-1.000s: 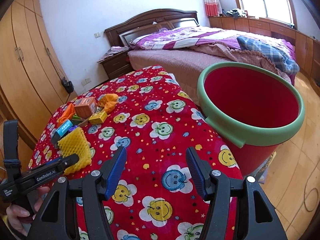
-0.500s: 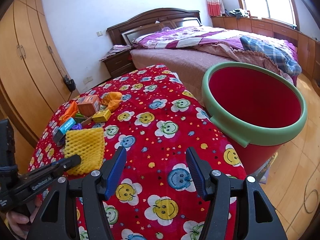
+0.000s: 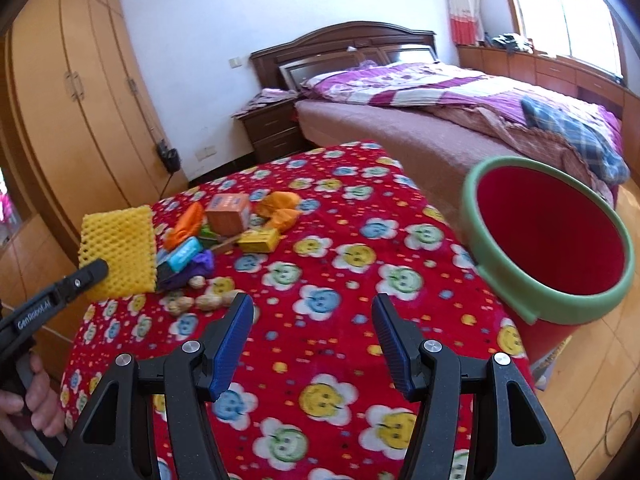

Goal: Collect trash
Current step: 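Grasp the second yellow foam net with the left gripper while the right reaches the capsule box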

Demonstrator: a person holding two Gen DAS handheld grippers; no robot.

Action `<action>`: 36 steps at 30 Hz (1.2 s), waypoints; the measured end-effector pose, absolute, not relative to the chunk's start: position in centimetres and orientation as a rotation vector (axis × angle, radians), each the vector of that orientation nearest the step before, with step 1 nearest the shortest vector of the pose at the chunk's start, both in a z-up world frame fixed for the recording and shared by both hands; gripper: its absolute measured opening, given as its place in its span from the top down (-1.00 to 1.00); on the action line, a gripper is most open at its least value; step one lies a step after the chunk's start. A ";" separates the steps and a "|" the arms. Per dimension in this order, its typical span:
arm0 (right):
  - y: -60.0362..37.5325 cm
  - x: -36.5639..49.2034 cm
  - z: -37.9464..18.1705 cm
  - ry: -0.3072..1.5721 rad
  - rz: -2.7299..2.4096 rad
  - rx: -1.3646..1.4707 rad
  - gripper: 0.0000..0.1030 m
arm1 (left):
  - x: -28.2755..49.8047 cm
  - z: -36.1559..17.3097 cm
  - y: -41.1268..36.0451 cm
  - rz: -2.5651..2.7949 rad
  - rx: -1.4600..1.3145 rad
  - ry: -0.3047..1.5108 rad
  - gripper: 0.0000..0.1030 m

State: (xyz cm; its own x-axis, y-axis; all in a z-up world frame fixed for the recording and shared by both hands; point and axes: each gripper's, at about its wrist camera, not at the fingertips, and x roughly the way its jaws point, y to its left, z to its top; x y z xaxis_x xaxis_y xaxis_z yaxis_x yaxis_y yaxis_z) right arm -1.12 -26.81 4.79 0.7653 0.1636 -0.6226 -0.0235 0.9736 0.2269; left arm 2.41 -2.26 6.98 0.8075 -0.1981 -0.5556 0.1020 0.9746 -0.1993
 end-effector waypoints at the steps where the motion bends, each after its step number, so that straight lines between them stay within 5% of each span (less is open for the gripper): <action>1: -26.3 -0.8 4.7 0.700 0.112 0.207 -0.22 | 2.4 7.0 -1.6 -0.149 -0.171 0.608 0.81; 16: -19.1 4.9 3.8 0.789 0.284 0.142 -0.23 | 4.1 4.5 6.0 0.046 -0.213 0.624 0.81; 19: -17.4 6.5 3.7 0.806 0.335 0.125 -0.52 | 4.4 4.1 6.7 0.058 -0.213 0.627 0.81; 36: -9.7 13.7 1.6 0.839 0.528 -0.234 -0.57 | 4.6 2.1 9.0 0.069 -0.257 0.673 0.81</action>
